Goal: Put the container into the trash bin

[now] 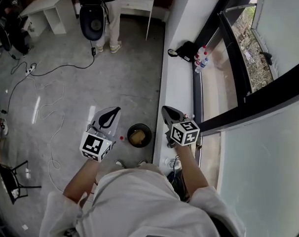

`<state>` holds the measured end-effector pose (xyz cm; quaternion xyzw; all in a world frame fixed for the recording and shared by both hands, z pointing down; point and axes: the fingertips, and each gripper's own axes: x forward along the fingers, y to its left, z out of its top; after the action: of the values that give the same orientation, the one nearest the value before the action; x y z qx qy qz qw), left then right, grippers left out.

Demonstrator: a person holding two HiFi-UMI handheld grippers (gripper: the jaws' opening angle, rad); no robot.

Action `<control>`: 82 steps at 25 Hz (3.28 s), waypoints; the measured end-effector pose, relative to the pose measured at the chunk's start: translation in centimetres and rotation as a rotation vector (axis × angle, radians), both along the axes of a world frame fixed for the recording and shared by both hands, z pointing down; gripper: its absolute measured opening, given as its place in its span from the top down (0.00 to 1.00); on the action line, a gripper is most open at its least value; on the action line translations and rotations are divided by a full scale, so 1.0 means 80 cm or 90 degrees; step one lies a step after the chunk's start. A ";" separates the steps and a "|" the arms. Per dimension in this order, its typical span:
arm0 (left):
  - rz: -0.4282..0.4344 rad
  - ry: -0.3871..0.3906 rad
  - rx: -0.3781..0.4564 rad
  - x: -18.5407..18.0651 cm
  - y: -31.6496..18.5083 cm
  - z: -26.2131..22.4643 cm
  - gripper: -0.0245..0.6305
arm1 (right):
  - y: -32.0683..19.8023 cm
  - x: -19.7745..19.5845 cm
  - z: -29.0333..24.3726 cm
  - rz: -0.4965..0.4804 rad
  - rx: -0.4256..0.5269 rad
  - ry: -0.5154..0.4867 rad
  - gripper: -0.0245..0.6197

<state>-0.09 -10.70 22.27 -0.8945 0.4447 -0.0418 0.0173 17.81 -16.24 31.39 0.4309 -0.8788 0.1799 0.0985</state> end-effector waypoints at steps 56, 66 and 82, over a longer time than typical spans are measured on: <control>-0.147 0.081 0.118 -0.161 0.074 -0.083 0.94 | 0.128 0.050 -0.228 0.140 0.265 0.019 0.96; -0.135 0.087 0.111 -0.158 0.057 -0.078 0.94 | 0.112 0.048 -0.223 0.148 0.249 0.019 0.96; -0.126 0.086 0.105 -0.154 0.038 -0.076 0.94 | 0.089 0.039 -0.230 0.148 0.266 0.026 0.96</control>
<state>-12.42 -7.68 16.18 -0.8427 0.5327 0.0541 0.0565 20.91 -9.12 12.99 0.5436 -0.8393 -0.0041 0.0034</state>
